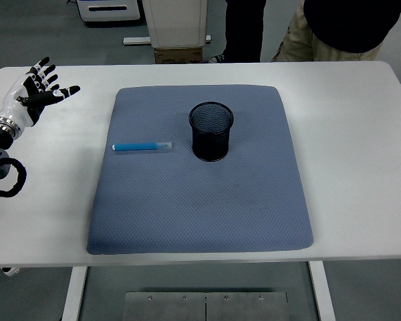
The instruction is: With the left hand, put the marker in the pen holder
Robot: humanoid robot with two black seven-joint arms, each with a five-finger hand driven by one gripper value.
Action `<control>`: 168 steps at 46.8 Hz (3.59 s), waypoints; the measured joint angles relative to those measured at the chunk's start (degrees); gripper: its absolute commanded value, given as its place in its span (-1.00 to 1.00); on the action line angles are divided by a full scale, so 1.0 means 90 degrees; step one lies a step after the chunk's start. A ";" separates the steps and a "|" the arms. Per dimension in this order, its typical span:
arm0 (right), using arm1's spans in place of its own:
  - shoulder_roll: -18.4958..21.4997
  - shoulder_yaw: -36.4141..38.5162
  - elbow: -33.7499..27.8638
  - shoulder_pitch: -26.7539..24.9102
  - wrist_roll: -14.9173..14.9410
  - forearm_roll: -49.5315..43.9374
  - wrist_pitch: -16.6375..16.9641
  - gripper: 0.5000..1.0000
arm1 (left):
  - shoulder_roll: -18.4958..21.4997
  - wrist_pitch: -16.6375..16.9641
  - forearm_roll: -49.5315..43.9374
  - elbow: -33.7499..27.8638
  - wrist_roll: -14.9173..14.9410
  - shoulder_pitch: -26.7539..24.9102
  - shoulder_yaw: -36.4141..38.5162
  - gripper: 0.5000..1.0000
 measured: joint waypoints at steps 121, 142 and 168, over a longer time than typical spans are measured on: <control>0.0000 -0.0004 0.0001 0.0001 0.0000 0.0000 -0.0003 1.00 | -0.1643 -0.0119 0.0419 -0.1962 0.0460 -0.4462 0.7758 1.00; 0.0000 0.0002 -0.0001 0.0000 0.0000 0.0000 -0.0001 1.00 | -0.1879 -0.0194 0.0840 -0.1980 0.0457 -0.4929 0.8420 1.00; 0.0000 0.0000 0.0000 0.0000 0.0000 0.0000 0.0000 1.00 | -0.2052 -0.0742 0.1418 -0.1967 0.0380 -0.4983 0.8461 1.00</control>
